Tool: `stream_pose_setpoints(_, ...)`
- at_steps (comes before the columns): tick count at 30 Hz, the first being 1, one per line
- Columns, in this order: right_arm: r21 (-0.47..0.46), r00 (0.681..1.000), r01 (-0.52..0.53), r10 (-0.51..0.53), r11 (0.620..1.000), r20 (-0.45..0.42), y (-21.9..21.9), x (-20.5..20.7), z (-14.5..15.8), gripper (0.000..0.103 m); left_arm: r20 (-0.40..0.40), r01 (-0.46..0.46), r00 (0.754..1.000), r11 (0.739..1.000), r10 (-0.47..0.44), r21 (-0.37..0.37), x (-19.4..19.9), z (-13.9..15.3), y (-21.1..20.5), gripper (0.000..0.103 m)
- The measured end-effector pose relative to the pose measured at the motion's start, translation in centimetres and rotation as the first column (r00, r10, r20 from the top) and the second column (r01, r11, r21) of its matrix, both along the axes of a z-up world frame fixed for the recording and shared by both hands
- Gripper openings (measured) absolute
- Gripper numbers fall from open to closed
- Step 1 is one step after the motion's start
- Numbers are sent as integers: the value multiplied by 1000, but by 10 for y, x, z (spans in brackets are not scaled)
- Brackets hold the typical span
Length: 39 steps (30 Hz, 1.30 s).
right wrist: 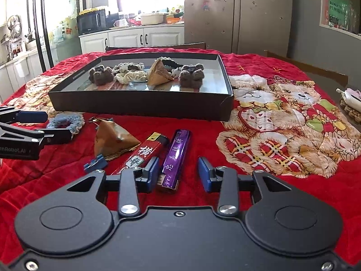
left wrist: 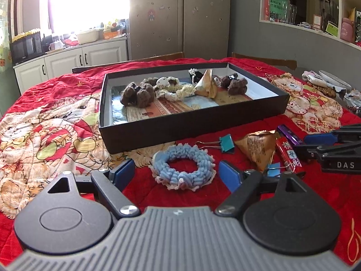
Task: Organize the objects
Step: 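Grasp purple lighter with right gripper while left gripper grasps light blue knitted scrunchie, then carry purple lighter and blue scrunchie with both grippers over the black box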
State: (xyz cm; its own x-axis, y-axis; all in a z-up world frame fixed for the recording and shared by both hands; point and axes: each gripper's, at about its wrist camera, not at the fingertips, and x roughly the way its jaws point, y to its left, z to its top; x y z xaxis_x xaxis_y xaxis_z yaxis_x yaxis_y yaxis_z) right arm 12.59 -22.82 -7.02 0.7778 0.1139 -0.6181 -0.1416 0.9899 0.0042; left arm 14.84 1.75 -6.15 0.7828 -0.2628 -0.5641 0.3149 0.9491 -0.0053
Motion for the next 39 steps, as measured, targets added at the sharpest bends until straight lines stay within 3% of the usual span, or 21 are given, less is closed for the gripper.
stream_pose_setpoints(13,-4,1000,19,-19,1000,6,2,18,-3,28,-62,-27,998,999,25,-39,15,-7,1,87)
stream_pose_setpoints(21,-3,1000,12,-12,1000,11,2,18,-3,21,-48,-23,999,1000,23,-7,13,-7,-4,61)
stream_pose_setpoints(31,-2,1000,12,-12,1000,13,1,17,-3,20,-39,-25,999,1000,25,-2,10,-5,-5,41)
stream_pose_setpoints(36,-1,1000,11,-11,1000,13,1,17,-3,20,-45,-25,999,1000,24,-18,10,-4,-4,21)
stream_pose_setpoints(39,0,1000,11,-11,1000,13,0,17,-3,20,-42,-20,999,1000,19,-8,8,-4,-5,15)
